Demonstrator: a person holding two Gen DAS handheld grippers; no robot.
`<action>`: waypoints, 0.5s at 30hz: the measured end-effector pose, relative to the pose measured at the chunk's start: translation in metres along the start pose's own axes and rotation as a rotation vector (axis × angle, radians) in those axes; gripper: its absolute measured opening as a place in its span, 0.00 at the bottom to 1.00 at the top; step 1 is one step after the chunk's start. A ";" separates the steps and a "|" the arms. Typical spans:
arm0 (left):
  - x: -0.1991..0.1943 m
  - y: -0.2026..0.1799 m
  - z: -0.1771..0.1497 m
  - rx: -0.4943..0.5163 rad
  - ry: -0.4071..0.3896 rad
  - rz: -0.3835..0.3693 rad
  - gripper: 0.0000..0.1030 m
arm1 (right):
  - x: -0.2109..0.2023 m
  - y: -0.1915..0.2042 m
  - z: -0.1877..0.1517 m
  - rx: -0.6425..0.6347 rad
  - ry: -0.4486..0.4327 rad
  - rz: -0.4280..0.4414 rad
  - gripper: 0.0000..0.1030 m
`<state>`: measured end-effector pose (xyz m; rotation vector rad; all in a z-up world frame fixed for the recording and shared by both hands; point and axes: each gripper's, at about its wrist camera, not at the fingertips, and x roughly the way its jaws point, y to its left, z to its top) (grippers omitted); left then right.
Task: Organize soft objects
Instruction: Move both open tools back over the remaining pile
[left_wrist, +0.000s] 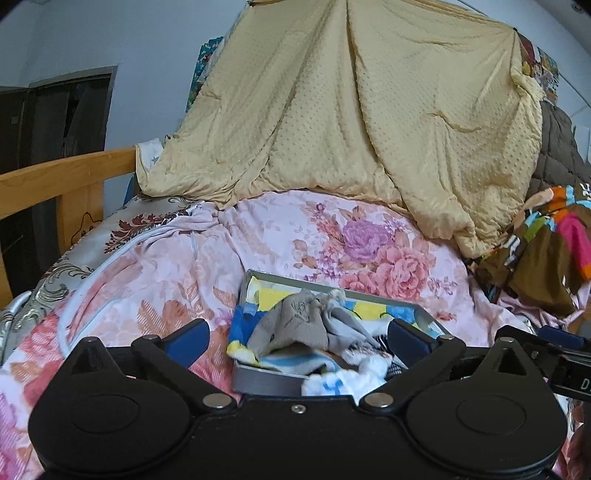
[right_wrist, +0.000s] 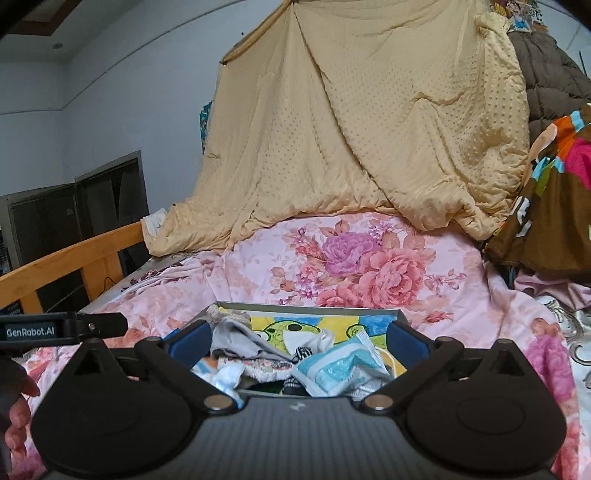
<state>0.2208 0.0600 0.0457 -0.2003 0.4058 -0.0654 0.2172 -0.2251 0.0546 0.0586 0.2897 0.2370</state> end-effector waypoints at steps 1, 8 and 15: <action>-0.005 -0.002 -0.002 0.005 0.000 -0.002 0.99 | -0.004 0.000 -0.002 -0.005 -0.001 -0.006 1.00; -0.029 -0.013 -0.015 0.029 0.006 -0.013 0.99 | -0.032 -0.001 -0.011 -0.009 -0.004 -0.024 1.00; -0.043 -0.013 -0.031 0.010 0.059 -0.018 0.99 | -0.056 -0.002 -0.026 -0.017 0.017 -0.031 1.00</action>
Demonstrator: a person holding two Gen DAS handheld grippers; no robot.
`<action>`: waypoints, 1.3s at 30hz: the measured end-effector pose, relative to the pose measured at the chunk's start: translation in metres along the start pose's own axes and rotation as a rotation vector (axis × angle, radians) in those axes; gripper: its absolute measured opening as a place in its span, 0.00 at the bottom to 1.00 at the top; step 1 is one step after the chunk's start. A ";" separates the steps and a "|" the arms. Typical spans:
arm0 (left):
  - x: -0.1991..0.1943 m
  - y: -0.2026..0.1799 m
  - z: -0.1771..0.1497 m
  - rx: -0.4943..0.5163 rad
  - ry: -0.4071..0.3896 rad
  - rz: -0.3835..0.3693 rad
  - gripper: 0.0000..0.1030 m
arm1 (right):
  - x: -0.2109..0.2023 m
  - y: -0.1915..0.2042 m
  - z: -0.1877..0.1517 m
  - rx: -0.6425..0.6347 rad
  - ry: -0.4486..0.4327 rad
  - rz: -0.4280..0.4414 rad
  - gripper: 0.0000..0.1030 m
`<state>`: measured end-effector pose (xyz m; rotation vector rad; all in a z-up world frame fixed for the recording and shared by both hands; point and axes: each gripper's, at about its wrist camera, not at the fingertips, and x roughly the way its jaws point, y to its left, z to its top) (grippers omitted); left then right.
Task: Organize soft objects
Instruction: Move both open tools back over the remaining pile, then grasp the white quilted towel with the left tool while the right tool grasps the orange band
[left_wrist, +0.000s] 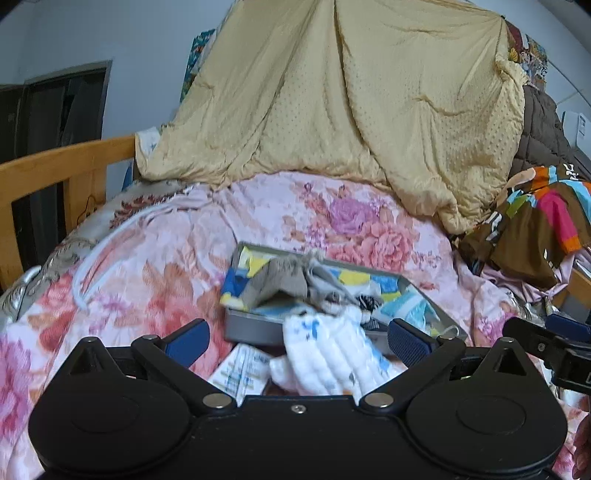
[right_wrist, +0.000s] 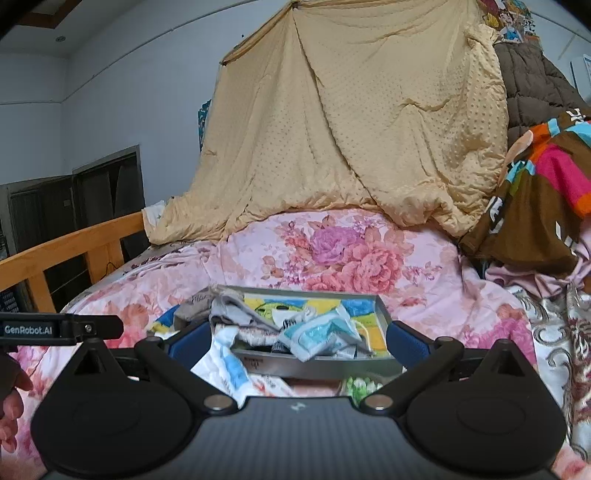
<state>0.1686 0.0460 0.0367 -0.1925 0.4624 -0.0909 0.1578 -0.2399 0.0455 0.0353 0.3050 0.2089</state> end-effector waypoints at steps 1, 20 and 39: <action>-0.002 0.001 -0.002 -0.007 0.008 0.002 0.99 | -0.003 0.000 -0.003 -0.003 0.006 -0.004 1.00; -0.032 0.006 -0.041 -0.057 0.159 0.071 0.99 | -0.020 0.018 -0.050 -0.015 0.234 0.040 1.00; -0.013 -0.007 -0.052 0.013 0.246 0.109 0.99 | 0.009 0.043 -0.070 -0.087 0.325 0.020 1.00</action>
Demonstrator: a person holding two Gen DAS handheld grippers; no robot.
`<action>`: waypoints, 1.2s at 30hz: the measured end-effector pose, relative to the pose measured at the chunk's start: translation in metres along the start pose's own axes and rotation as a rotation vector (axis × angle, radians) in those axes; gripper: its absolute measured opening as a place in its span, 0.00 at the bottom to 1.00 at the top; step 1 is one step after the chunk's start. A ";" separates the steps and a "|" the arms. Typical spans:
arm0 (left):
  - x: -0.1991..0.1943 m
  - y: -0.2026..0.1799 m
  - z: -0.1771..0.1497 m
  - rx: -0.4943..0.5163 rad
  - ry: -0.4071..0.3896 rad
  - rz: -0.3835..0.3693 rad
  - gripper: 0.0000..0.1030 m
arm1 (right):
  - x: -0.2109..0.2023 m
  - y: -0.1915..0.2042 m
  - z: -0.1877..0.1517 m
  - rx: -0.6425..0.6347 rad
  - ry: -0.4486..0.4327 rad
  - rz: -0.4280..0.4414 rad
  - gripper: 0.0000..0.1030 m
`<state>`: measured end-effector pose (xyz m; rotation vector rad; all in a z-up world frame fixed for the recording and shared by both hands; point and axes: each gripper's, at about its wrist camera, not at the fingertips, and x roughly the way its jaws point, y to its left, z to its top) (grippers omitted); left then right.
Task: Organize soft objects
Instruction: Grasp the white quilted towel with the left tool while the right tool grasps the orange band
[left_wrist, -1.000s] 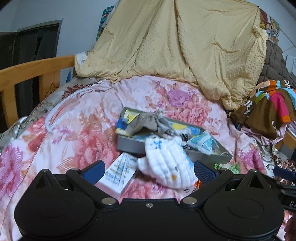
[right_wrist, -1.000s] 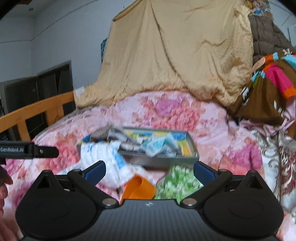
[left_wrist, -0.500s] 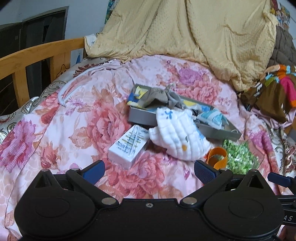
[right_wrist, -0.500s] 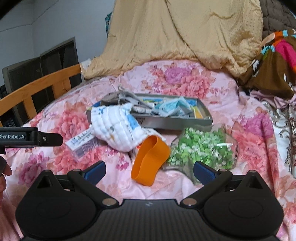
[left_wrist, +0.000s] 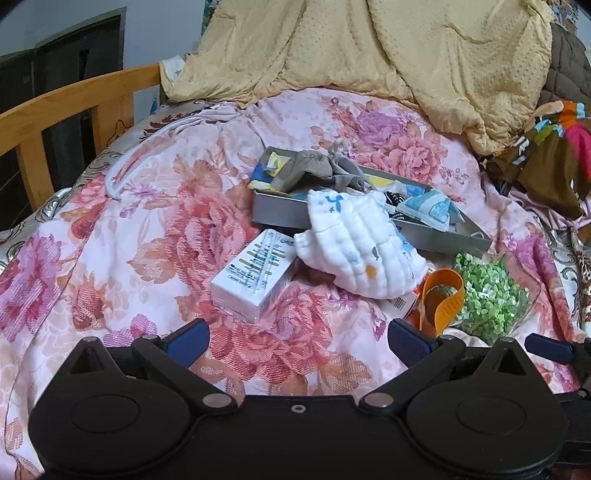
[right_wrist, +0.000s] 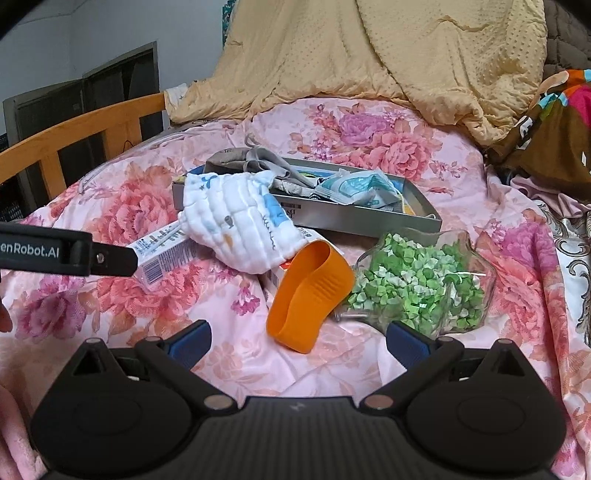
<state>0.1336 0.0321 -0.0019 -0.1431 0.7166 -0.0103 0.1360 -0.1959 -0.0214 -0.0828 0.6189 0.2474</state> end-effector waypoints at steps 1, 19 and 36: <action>0.001 -0.001 0.000 0.003 0.003 -0.001 0.99 | 0.001 0.001 0.000 -0.001 0.000 0.001 1.00; 0.040 0.010 0.035 -0.067 0.123 -0.128 0.99 | 0.021 0.005 0.000 0.020 0.004 0.010 1.00; 0.117 -0.016 0.051 -0.003 0.083 -0.279 0.99 | 0.066 0.013 0.001 0.039 0.024 -0.023 0.89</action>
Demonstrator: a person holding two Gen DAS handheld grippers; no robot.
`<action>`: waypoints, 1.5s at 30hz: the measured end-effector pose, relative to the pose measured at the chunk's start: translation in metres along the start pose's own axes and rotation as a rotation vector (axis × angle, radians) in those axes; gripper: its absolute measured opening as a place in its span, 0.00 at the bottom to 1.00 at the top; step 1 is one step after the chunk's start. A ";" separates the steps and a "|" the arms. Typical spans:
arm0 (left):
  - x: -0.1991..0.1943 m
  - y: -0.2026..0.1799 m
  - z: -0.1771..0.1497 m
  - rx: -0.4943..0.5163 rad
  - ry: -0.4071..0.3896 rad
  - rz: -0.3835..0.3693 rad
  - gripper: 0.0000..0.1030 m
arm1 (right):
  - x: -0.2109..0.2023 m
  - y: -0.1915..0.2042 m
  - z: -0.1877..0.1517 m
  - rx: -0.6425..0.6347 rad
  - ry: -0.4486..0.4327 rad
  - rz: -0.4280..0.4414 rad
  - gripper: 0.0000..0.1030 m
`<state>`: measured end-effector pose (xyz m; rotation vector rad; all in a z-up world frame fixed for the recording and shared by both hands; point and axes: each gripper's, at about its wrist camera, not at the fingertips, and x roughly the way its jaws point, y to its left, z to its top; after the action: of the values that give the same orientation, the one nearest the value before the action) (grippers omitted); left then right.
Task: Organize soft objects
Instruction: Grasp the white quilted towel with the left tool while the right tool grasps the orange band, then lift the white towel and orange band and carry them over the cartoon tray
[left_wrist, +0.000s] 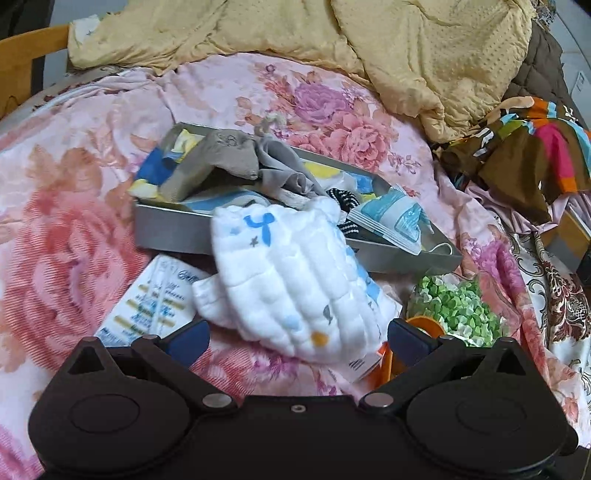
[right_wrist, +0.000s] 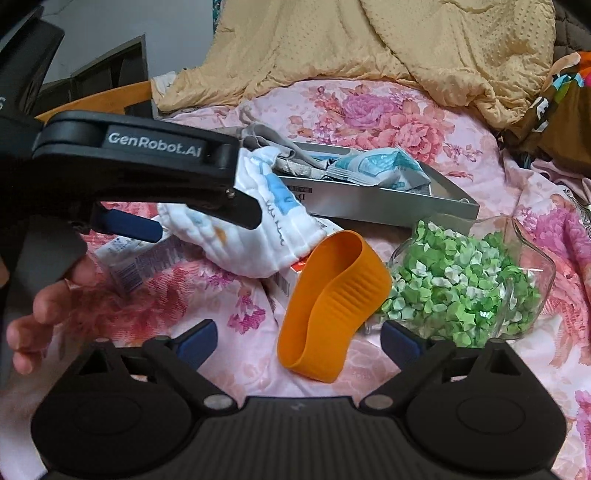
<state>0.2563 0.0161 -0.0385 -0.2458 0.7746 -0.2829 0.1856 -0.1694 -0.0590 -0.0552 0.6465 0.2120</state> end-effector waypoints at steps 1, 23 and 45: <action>0.003 0.001 0.001 -0.006 -0.001 -0.010 0.99 | 0.002 0.000 0.000 0.003 0.005 -0.006 0.87; 0.002 0.014 -0.002 -0.070 -0.040 -0.054 0.31 | 0.019 0.015 -0.002 -0.113 0.052 -0.088 0.31; -0.064 -0.021 -0.021 0.061 -0.163 -0.023 0.16 | -0.024 0.027 -0.001 -0.252 -0.116 -0.193 0.15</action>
<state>0.1947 0.0160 -0.0049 -0.2180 0.6014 -0.3039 0.1603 -0.1476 -0.0448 -0.3441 0.4923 0.1083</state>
